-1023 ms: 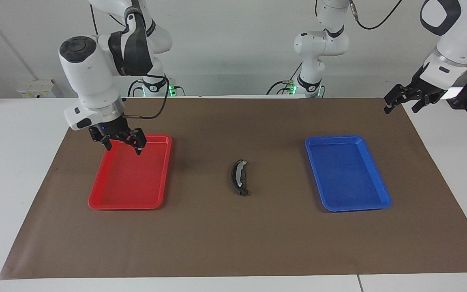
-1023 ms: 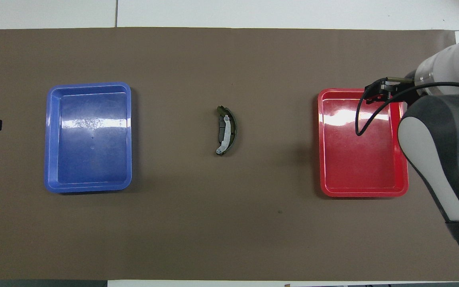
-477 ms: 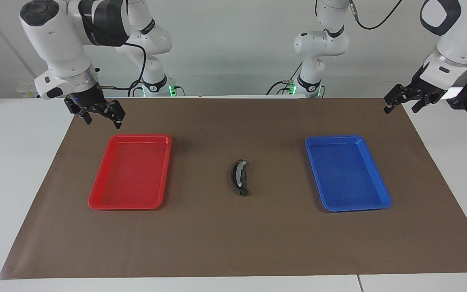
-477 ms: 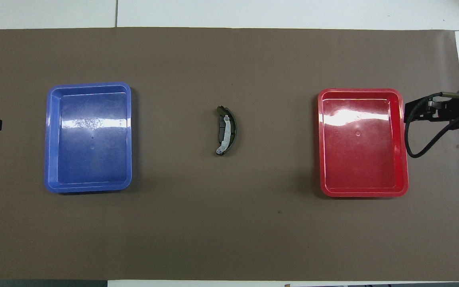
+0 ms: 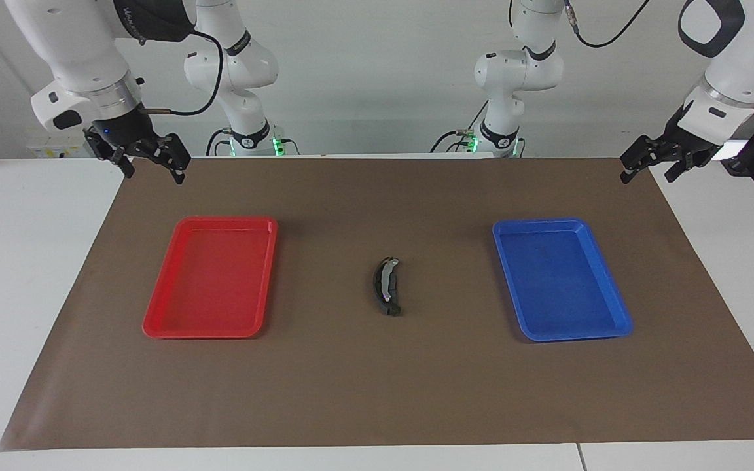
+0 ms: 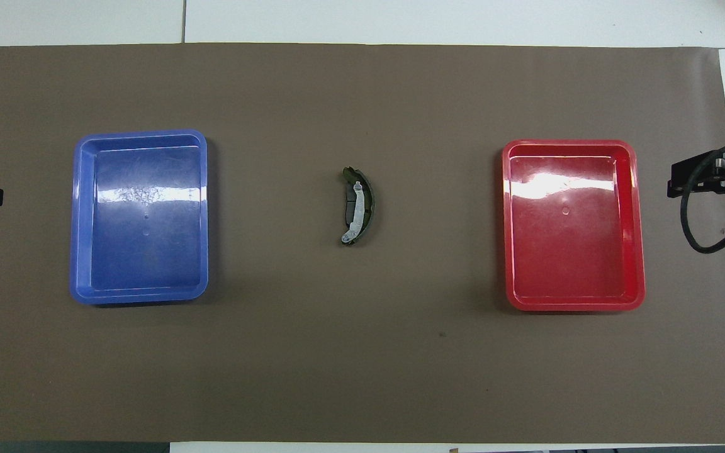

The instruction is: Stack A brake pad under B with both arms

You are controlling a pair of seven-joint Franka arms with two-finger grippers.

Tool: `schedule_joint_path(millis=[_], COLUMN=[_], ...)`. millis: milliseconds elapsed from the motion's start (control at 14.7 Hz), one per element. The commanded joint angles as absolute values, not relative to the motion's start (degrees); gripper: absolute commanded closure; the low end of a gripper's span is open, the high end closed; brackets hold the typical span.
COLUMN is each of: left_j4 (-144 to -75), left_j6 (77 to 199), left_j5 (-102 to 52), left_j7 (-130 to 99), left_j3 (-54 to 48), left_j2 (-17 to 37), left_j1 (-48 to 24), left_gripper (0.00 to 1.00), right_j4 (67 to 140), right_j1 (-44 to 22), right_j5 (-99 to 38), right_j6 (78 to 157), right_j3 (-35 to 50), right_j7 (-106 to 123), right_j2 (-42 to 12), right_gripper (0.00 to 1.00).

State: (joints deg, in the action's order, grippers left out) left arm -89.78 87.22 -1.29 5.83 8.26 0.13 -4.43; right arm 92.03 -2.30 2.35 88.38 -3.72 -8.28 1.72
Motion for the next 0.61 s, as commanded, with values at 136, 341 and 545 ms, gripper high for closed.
schedule_joint_path(millis=[136, 341, 545], left_j4=[-91.6, -91.6, -91.6], left_j6=[87.2, 87.2, 87.2], left_j5=[-1.7, -1.7, -1.7], left_j7=[6.2, 6.2, 6.2], left_j3=[8.3, 8.3, 8.3], left_j2=[-1.6, -1.6, -1.6], left_j1=[-4.3, -4.4, -4.4], left_gripper=[0.01, 0.01, 0.01], right_j4=[94.2, 94.3, 93.5], right_j1=[1.9, 2.7, 2.1], right_j5=[2.3, 2.3, 2.2], right_j6=[87.1, 87.4, 87.2], right_j3=[-0.5, -0.4, -0.4], right_j7=[-6.9, -6.4, -6.5], right_j2=[3.2, 3.3, 2.8], right_gripper=[0.00, 0.00, 0.00])
